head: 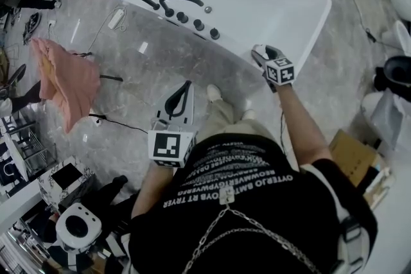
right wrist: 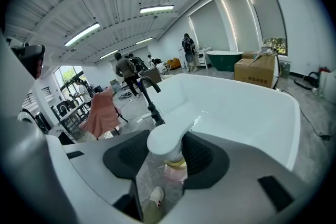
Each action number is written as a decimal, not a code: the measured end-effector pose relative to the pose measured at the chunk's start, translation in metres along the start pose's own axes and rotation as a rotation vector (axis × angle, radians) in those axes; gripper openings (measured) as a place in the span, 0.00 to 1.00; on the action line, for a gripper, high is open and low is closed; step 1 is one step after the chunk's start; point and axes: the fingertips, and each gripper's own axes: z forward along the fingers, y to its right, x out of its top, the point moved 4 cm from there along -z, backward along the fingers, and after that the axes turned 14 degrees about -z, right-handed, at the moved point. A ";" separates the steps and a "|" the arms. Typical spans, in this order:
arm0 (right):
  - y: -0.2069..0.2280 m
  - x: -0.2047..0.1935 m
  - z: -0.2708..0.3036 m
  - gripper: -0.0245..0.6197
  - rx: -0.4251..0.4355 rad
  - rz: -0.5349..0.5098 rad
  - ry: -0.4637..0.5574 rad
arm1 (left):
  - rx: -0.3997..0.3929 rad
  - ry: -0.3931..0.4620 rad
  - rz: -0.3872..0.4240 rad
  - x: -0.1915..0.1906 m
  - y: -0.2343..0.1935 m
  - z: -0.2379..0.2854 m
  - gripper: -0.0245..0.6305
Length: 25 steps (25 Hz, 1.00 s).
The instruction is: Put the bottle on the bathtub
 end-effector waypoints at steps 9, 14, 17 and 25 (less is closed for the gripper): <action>0.003 -0.004 -0.012 0.34 0.039 0.020 0.004 | -0.007 0.022 0.004 0.001 0.019 -0.013 0.04; 0.005 -0.009 -0.020 0.35 0.061 0.056 0.014 | 0.010 0.031 0.010 -0.004 0.032 -0.022 0.04; 0.008 -0.011 -0.031 0.35 0.063 0.054 0.016 | 0.004 0.039 0.024 -0.005 0.045 -0.029 0.04; -0.001 -0.018 -0.039 0.35 0.128 0.039 0.021 | 0.018 0.060 0.074 -0.001 0.047 -0.035 0.04</action>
